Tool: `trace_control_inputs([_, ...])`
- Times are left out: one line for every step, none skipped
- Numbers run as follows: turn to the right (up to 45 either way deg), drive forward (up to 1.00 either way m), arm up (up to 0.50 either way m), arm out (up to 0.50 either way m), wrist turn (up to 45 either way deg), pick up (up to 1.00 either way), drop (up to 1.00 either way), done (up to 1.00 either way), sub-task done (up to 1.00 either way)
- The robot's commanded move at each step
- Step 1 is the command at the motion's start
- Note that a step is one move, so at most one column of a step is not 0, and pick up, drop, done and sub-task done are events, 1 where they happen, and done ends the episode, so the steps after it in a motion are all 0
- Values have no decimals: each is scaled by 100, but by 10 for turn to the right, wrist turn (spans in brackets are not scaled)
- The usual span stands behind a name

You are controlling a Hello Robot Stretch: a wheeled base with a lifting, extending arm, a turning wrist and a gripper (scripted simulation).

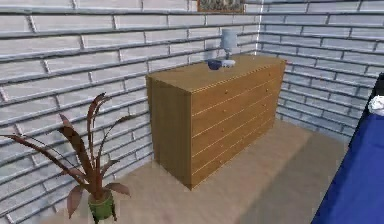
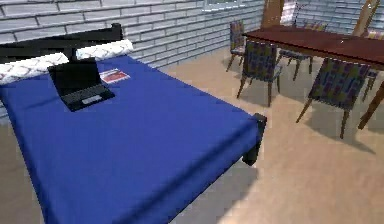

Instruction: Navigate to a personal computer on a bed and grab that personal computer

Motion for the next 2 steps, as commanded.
trace_control_inputs([0, 50, 0, 0, 0, 0, 0, 0, 0])
trace_control_inputs([450, 0, 0, 0, 0, 0, 0, 0, 0])
